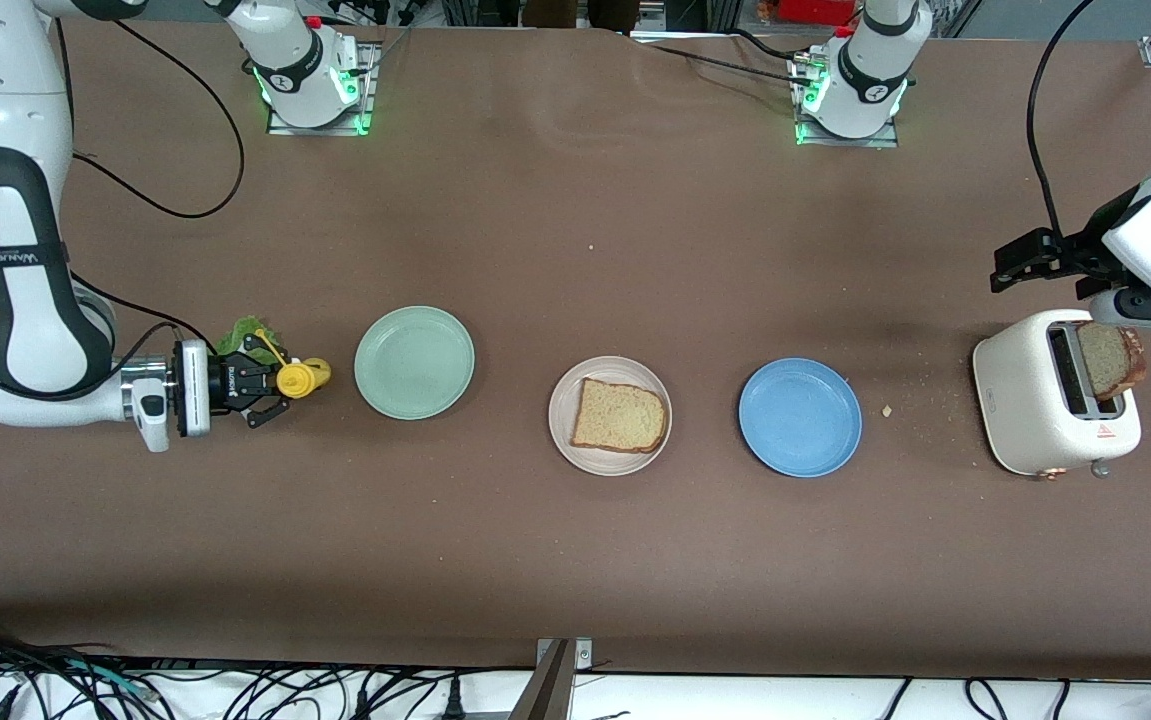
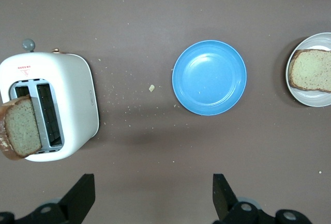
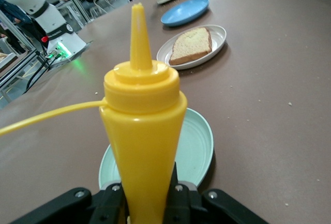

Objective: Make sandwich in beige plate with both arms
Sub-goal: 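Lift the mustard bottle and carry it toward the beige plate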

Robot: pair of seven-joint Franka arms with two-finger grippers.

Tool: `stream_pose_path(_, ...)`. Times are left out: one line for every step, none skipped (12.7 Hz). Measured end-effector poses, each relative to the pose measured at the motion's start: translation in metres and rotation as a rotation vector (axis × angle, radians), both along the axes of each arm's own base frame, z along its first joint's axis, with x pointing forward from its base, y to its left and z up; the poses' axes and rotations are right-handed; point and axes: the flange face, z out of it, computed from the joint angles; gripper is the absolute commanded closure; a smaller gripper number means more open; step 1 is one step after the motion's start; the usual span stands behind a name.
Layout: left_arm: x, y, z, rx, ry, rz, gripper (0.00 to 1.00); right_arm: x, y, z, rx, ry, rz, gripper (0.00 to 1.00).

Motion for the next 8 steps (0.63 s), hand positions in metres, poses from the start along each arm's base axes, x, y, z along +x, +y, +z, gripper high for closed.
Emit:
stream_pose_path(0.000, -0.004, 0.000, -0.001, 0.000, -0.007, 0.00, 0.004, 0.006, 0.014, -0.051, 0.025, -0.015, 0.76)
stream_pose_path(0.000, -0.010, 0.000, -0.001, -0.001, -0.017, 0.00, 0.008, 0.013, 0.027, -0.103, 0.053, -0.034, 0.76)
stream_pose_path(-0.001, -0.016, 0.001, -0.002, -0.003, -0.029, 0.00, 0.010, 0.021, 0.039, -0.159, 0.082, -0.057, 0.76)
stream_pose_path(-0.001, -0.021, 0.002, -0.003, -0.005, -0.036, 0.00, 0.013, 0.031, 0.052, -0.216, 0.106, -0.081, 0.76)
stream_pose_path(-0.001, -0.022, 0.003, -0.003, -0.006, -0.038, 0.00, 0.016, 0.043, 0.067, -0.275, 0.125, -0.100, 0.76)
stream_pose_path(-0.001, -0.020, 0.003, -0.002, -0.006, -0.035, 0.00, 0.019, 0.057, 0.082, -0.327, 0.141, -0.117, 0.76)
stream_pose_path(-0.001, -0.018, 0.003, -0.002, -0.006, -0.031, 0.00, 0.021, 0.072, 0.095, -0.375, 0.154, -0.133, 0.76)
stream_pose_path(0.000, -0.014, 0.003, -0.002, -0.006, -0.025, 0.00, 0.023, 0.088, 0.105, -0.418, 0.161, -0.148, 0.76)
